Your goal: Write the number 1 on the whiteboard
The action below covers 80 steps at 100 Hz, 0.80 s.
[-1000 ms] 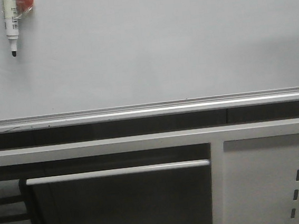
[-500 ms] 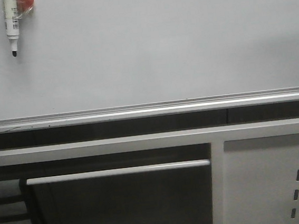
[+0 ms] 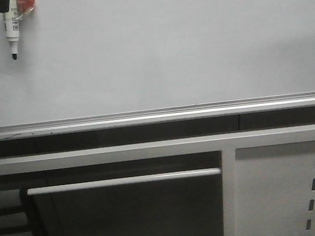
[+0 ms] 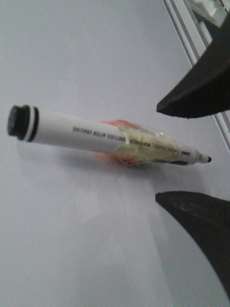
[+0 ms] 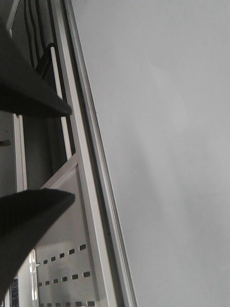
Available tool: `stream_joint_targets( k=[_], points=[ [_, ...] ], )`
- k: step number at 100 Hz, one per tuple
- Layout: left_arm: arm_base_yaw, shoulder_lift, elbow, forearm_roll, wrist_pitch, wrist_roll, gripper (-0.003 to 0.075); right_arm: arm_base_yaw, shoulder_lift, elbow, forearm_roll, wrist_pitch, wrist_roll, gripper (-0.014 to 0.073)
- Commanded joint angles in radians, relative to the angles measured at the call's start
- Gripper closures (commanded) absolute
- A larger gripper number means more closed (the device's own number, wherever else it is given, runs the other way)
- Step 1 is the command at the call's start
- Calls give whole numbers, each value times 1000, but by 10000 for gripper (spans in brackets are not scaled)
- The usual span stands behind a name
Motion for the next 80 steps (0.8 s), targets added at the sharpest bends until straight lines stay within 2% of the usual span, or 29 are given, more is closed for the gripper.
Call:
stream_joint_targets(
  k=[1, 32, 60, 70, 80],
  points=[
    [-10, 9, -63, -5, -34, 2, 391, -4, 12, -37, 14, -67, -9, 282],
    [-10, 86, -134, 11, -1, 2, 410, -4, 12, -37, 14, -67, -10, 282],
    [-10, 108, -134, 18, -9, 2, 639, -4, 12, -37, 14, -67, -33, 282],
    [-10, 108, -134, 18, -13, 2, 742, -4, 12, -37, 14, -67, -33, 282],
    [-10, 106, -134, 18, -2, 2, 741, -4, 12, -37, 14, -67, -33, 282]
  ],
)
